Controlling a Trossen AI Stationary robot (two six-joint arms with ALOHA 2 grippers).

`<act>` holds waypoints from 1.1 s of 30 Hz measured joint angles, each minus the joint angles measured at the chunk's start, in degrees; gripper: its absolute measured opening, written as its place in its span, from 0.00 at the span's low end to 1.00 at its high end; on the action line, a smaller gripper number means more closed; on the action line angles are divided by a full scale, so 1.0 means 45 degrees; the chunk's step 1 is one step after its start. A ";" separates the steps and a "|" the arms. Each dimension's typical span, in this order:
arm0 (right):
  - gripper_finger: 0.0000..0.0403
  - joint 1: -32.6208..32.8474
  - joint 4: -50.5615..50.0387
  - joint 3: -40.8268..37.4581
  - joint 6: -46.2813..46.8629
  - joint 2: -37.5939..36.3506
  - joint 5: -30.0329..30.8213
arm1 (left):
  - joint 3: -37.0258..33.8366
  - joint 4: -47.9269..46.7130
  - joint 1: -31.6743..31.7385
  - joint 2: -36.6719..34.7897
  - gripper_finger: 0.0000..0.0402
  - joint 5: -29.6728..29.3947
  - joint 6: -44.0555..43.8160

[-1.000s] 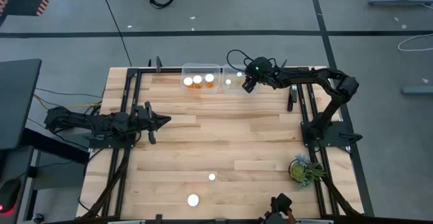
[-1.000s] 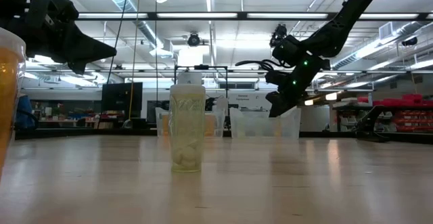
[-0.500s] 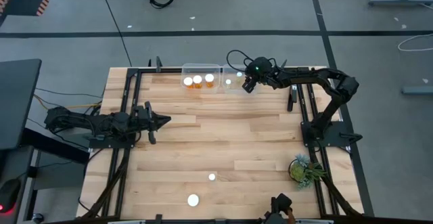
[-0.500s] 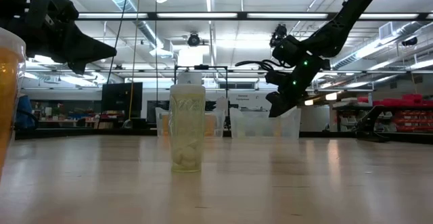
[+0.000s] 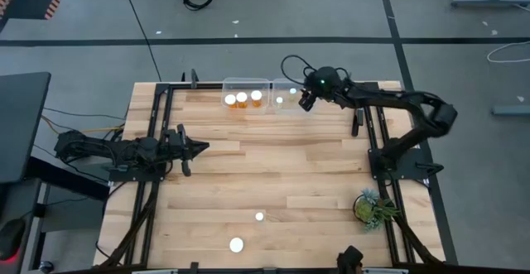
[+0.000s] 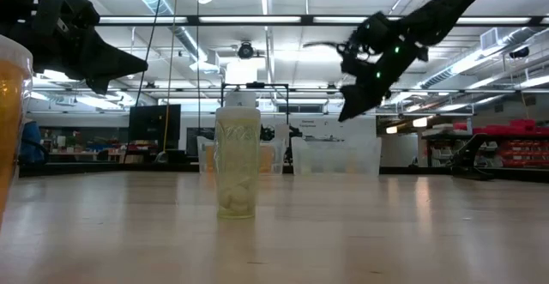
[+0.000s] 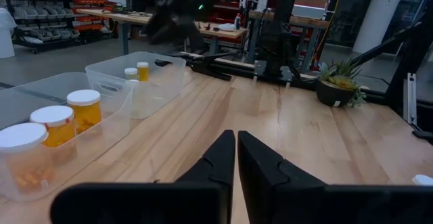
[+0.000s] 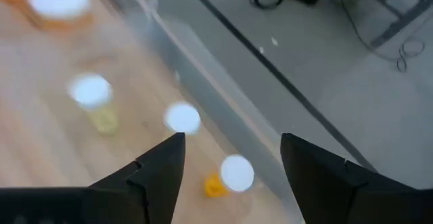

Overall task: Pick and place medicine bottles into bin by pill shape (circle, oval)
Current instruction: Put the yellow pill bottle into the right transparent bin

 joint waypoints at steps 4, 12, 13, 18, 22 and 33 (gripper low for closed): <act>0.62 0.0768 -0.0214 0.0010 0.0320 -0.1131 -0.0375 | -0.0004 0.0000 -0.0002 0.0000 0.08 0.0000 0.0000; 0.62 0.3148 -0.0294 0.0010 0.0496 -0.1734 -0.1132 | 0.0000 -0.0001 0.0003 0.0000 0.08 -0.0004 0.0000; 0.62 0.3495 -0.0243 0.0010 0.0496 -0.1669 -0.1202 | -0.0004 -0.0005 0.0003 0.0000 0.07 0.0000 0.0005; 0.62 0.5159 -0.0257 0.0010 0.0460 -0.1285 -0.1319 | -0.0003 0.0000 0.0002 0.0000 0.06 -0.0002 0.0003; 0.62 0.6367 -0.0003 0.0005 0.0492 -0.0863 -0.1319 | -0.0005 -0.0005 0.0003 0.0000 0.06 0.0000 0.0004; 0.62 0.8939 0.1866 0.0005 0.0573 0.0635 -0.1917 | 0.0000 -0.0005 0.0003 0.0000 0.08 0.0000 0.0000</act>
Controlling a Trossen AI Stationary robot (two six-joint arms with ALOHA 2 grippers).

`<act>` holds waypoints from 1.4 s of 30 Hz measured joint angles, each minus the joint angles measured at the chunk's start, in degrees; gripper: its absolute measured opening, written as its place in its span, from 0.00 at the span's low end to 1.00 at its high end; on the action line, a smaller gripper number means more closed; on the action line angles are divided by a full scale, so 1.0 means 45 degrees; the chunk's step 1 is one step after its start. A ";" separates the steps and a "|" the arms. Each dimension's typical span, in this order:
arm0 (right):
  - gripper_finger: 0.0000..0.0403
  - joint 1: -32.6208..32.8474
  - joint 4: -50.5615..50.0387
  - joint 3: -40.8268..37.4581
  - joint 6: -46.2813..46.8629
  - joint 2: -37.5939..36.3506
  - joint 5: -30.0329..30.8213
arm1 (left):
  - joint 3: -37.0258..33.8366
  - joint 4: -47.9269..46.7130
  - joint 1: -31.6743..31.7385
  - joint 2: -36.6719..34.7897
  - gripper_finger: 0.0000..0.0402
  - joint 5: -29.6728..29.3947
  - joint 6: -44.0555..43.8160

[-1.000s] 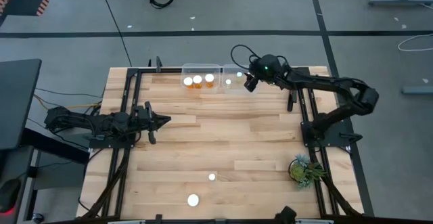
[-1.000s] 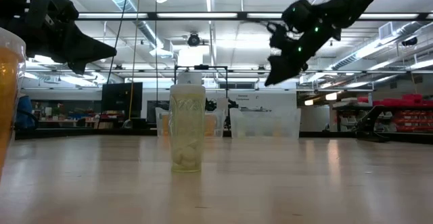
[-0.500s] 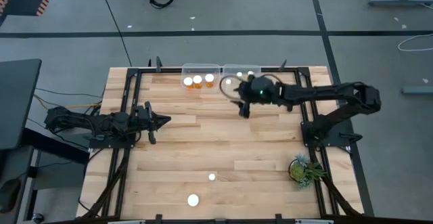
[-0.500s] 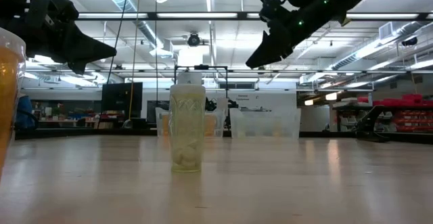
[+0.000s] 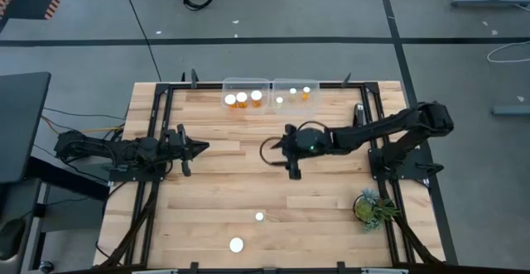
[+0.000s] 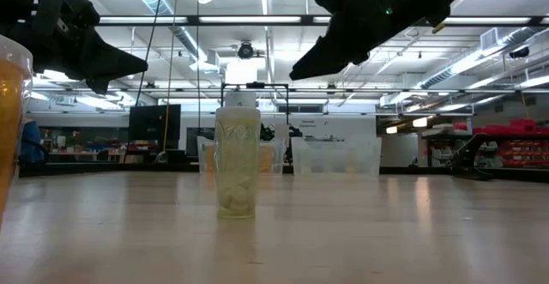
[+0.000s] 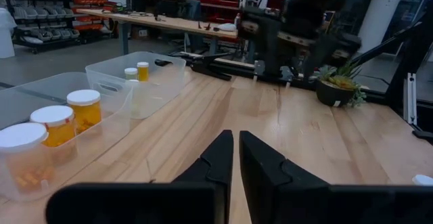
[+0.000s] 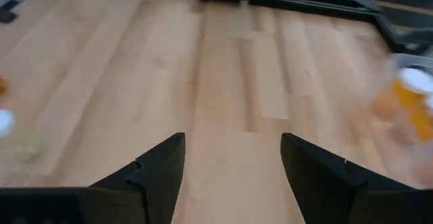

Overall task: Pick and place medicine bottles into bin by pill shape (circle, oval)
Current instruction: Put the yellow pill bottle into the right transparent bin

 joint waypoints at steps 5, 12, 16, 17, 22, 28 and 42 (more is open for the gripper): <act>0.62 0.0712 0.0328 0.0068 0.0030 0.0681 0.0005 | -0.0001 0.0000 -0.0005 0.0000 0.07 0.0000 0.0000; 0.62 0.1851 -0.0075 0.1467 0.0011 0.2016 -0.0475 | 0.0000 0.0000 -0.0005 0.0000 0.06 0.0000 0.0000; 0.62 0.2530 -0.0600 0.2673 -0.0452 0.3021 -0.0526 | -0.0002 0.0002 -0.0002 0.0000 0.08 -0.0004 0.0000; 0.62 0.2691 -0.0726 0.2969 -0.0581 0.3268 -0.0541 | -0.0003 0.0001 -0.0003 0.0000 0.08 -0.0005 0.0003; 0.62 0.3307 -0.1572 0.4427 -0.1007 0.4514 -0.0921 | 0.0000 -0.0005 -0.0002 0.0000 0.09 -0.0005 0.0001; 0.62 0.3705 -0.1689 0.5532 -0.1080 0.5503 -0.2461 | -0.0002 0.0002 0.0000 0.0000 0.07 -0.0005 0.0000; 0.62 0.3909 -0.1570 0.5707 -0.1518 0.6310 -0.2895 | 0.0000 -0.0003 0.0000 0.0000 0.09 0.0000 0.0005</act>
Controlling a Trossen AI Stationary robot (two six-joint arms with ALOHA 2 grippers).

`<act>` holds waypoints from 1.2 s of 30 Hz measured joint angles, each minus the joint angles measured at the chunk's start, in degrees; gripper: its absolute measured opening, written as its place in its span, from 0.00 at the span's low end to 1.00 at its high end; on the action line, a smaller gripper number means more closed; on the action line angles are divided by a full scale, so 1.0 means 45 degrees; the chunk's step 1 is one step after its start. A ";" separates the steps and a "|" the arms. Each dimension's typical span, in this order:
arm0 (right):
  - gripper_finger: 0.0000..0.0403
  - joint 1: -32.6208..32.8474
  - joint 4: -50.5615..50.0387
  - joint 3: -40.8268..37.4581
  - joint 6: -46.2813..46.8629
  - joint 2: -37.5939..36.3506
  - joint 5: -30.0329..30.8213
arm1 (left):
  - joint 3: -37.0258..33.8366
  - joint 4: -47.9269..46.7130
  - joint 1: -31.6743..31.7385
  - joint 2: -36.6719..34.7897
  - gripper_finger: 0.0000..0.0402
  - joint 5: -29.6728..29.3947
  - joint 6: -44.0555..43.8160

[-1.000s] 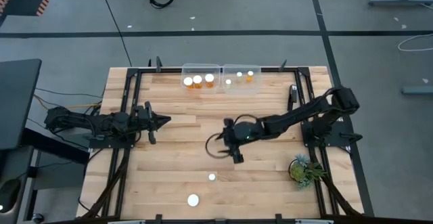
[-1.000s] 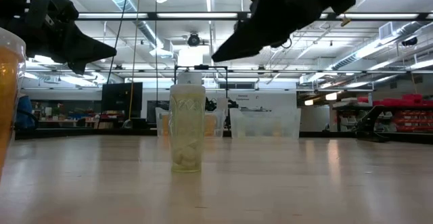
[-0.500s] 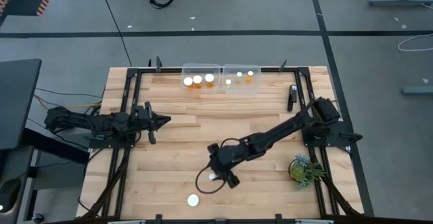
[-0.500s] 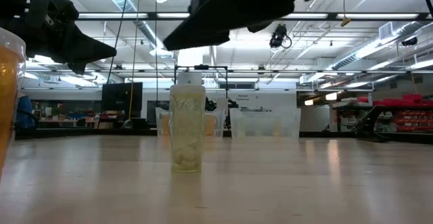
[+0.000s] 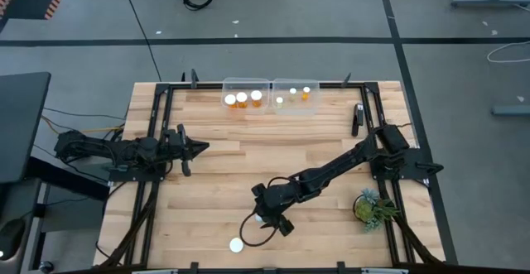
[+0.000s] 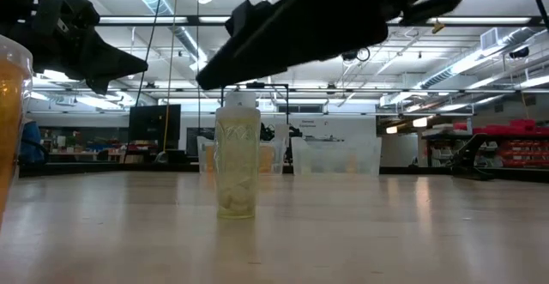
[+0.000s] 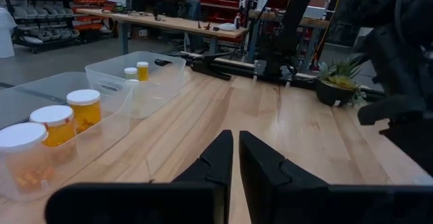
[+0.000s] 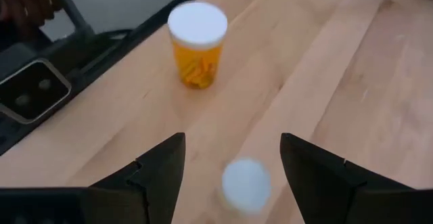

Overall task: Pick and place medicine bottles into bin by pill shape (circle, oval)
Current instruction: Put the yellow pill bottle into the right transparent bin

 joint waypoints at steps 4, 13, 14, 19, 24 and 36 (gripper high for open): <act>0.62 0.0000 0.0185 0.0011 -0.0055 0.0153 -0.0113 | 0.0000 0.0004 0.0000 -0.0020 0.09 0.0000 -0.0001; 0.62 -0.0005 0.0275 -0.0011 -0.0130 0.0647 -0.0151 | -0.0005 0.0041 0.0000 0.0010 0.06 -0.0005 -0.0005; 0.62 -0.0005 0.0316 -0.0015 -0.0133 0.0695 -0.0152 | -0.0002 0.0055 -0.0005 0.0029 0.06 -0.0003 -0.0005; 0.61 -0.0005 0.0377 -0.0010 -0.0133 0.0756 -0.0094 | -0.0005 0.0059 -0.0001 0.0000 0.08 0.0000 -0.0005; 0.57 -0.0034 0.0365 -0.0010 -0.0138 0.0756 0.0058 | -0.0005 0.0095 -0.0003 0.0000 0.08 -0.0004 -0.0005; 0.41 -0.0185 0.0130 -0.0010 -0.0138 0.0756 0.0261 | -0.0005 0.0100 0.0000 0.0000 0.07 -0.0003 -0.0005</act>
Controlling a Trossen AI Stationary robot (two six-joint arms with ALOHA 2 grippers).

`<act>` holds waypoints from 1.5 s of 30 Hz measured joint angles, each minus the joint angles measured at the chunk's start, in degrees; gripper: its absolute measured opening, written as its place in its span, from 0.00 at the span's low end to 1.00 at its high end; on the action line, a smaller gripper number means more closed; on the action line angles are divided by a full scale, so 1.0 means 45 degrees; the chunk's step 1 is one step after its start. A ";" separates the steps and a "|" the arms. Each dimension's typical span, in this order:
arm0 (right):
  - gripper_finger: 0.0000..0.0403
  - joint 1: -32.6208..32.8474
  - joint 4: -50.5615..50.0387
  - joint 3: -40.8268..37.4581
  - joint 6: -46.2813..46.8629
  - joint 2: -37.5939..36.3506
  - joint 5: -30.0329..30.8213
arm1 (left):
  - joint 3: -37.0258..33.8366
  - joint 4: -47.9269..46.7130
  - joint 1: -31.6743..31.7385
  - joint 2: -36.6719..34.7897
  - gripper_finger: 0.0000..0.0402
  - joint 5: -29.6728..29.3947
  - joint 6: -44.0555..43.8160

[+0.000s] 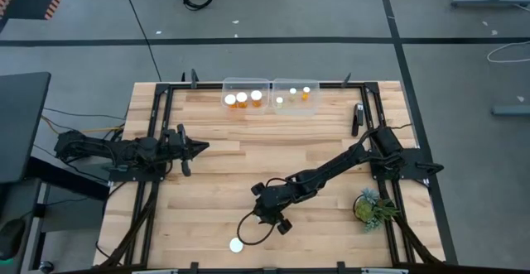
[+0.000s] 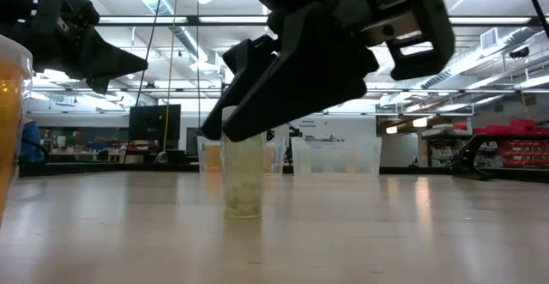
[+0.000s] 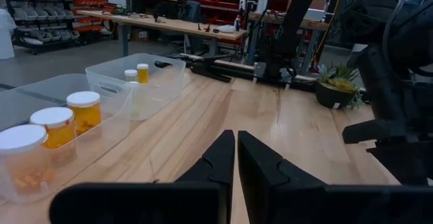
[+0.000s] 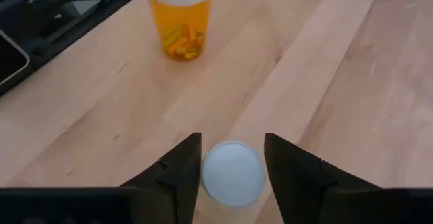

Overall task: Pick and place medicine bottles into bin by pill shape (circle, oval)
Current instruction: Put the yellow pill bottle into the right transparent bin

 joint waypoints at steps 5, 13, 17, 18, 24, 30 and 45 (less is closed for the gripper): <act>0.35 -0.0015 -0.0210 0.0005 -0.0008 -0.0091 0.0590 | 0.0000 0.0010 -0.0005 0.0000 0.09 -0.0001 0.0000; 0.34 -0.0100 -0.1156 0.0010 -0.0120 -0.0751 0.1409 | 0.0000 -0.0025 -0.0005 0.0005 0.07 -0.0001 0.0000; 0.34 -0.0218 -0.1735 0.0010 -0.0393 -0.1216 0.2109 | 0.0000 -0.0005 -0.0005 0.0024 0.06 -0.0001 0.0002; 0.34 -0.0280 -0.1886 0.0010 -0.0471 -0.1377 0.2265 | 0.0000 -0.0018 -0.0005 0.0052 0.06 -0.0006 0.0003; 0.34 -0.1011 -0.2822 0.0010 -0.0496 -0.2390 0.2473 | 0.0000 -0.0082 -0.0005 0.0165 0.08 -0.0001 0.0000; 0.34 -0.1920 -0.3285 0.0010 -0.0474 -0.2989 0.2517 | 0.0000 -0.0083 -0.0005 0.0165 0.09 0.0003 0.0000; 0.34 -0.4355 -0.5322 0.0005 -0.0569 -0.5500 0.2726 | 0.0000 -0.0083 -0.0004 0.0165 0.07 0.0003 0.0000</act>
